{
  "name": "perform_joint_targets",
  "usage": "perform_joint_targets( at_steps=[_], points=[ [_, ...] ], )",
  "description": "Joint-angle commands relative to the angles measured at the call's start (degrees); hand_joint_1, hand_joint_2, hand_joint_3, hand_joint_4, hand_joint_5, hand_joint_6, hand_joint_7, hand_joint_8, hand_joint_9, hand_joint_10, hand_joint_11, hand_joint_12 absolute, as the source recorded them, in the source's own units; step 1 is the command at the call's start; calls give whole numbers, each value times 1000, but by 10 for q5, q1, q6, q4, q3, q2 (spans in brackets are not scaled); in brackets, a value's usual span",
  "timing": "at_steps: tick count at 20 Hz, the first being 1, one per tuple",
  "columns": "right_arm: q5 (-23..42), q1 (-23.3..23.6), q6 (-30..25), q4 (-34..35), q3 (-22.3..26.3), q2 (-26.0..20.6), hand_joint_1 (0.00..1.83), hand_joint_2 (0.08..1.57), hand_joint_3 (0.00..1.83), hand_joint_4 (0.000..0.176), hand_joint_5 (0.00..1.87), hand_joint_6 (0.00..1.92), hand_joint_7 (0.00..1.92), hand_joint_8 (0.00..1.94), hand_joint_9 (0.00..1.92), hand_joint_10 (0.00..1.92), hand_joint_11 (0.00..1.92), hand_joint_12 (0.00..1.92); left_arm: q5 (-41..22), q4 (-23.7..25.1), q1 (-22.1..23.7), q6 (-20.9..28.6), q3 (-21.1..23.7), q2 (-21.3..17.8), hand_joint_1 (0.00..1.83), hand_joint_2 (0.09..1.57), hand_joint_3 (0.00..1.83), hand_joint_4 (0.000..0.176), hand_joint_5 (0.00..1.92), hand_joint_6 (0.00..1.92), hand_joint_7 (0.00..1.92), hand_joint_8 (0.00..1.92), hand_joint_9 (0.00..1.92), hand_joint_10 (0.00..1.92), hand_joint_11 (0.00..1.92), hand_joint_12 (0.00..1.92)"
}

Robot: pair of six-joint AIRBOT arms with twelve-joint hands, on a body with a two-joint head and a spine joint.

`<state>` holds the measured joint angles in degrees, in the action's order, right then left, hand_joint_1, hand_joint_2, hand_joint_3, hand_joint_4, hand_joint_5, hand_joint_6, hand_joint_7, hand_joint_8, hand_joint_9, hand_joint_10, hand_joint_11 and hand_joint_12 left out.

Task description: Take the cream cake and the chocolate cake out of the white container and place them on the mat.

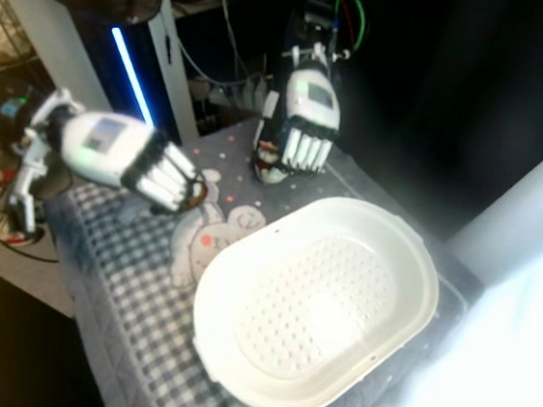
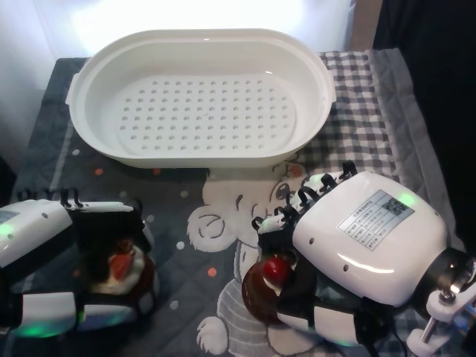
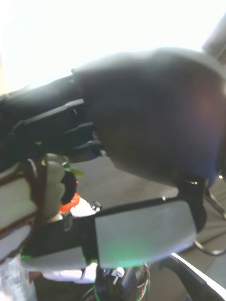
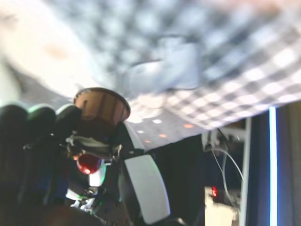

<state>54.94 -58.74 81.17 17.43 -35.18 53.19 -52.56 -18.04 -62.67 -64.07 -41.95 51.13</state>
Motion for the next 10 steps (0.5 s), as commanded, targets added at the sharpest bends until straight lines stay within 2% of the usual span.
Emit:
perform_joint_targets(
  at_steps=[1,3,4,5,7,8,9,10],
  points=[
    [67,5,-3,-28,0,0,762,1042,0,0,841,552,871,959,649,1417,550,1721,-60,9,2,8,-2,3,708,1030,0,0,681,194,691,252,453,773,137,1518],
    [67,5,-3,-28,0,-1,707,956,0,0,850,362,816,888,598,1325,504,1640,-60,8,0,14,-4,3,707,949,0,5,683,74,674,156,384,793,100,1510],
    [67,5,-3,-28,0,-2,553,958,0,0,859,291,802,889,573,1337,475,1635,-62,8,-2,16,-4,3,711,915,0,0,689,46,678,125,387,737,81,1472],
    [68,5,-3,-28,0,-4,491,941,0,0,867,246,808,870,582,1317,472,1638,-67,7,-3,17,-3,2,693,888,0,2,687,24,676,89,395,663,62,1437],
    [73,5,-3,-28,0,-8,496,917,0,0,883,194,787,926,557,1411,459,1718,-73,6,-5,19,-2,1,622,875,1,20,664,1,676,49,408,595,60,1427],
    [78,5,-3,-28,2,-12,469,911,0,0,901,195,799,921,567,1390,440,1697,-78,6,-6,20,-1,-1,608,867,0,46,640,0,672,44,413,594,79,1437],
    [81,5,-3,-28,3,-16,480,907,0,0,901,191,798,882,567,1335,416,1666,-83,6,-8,22,1,-4,612,863,0,47,631,0,674,35,417,578,88,1416],
    [88,5,-3,-29,6,-20,512,888,0,0,887,175,806,762,589,1169,347,1574,-91,6,-10,25,3,-9,611,842,0,60,623,0,676,25,429,556,64,1421]
  ],
)
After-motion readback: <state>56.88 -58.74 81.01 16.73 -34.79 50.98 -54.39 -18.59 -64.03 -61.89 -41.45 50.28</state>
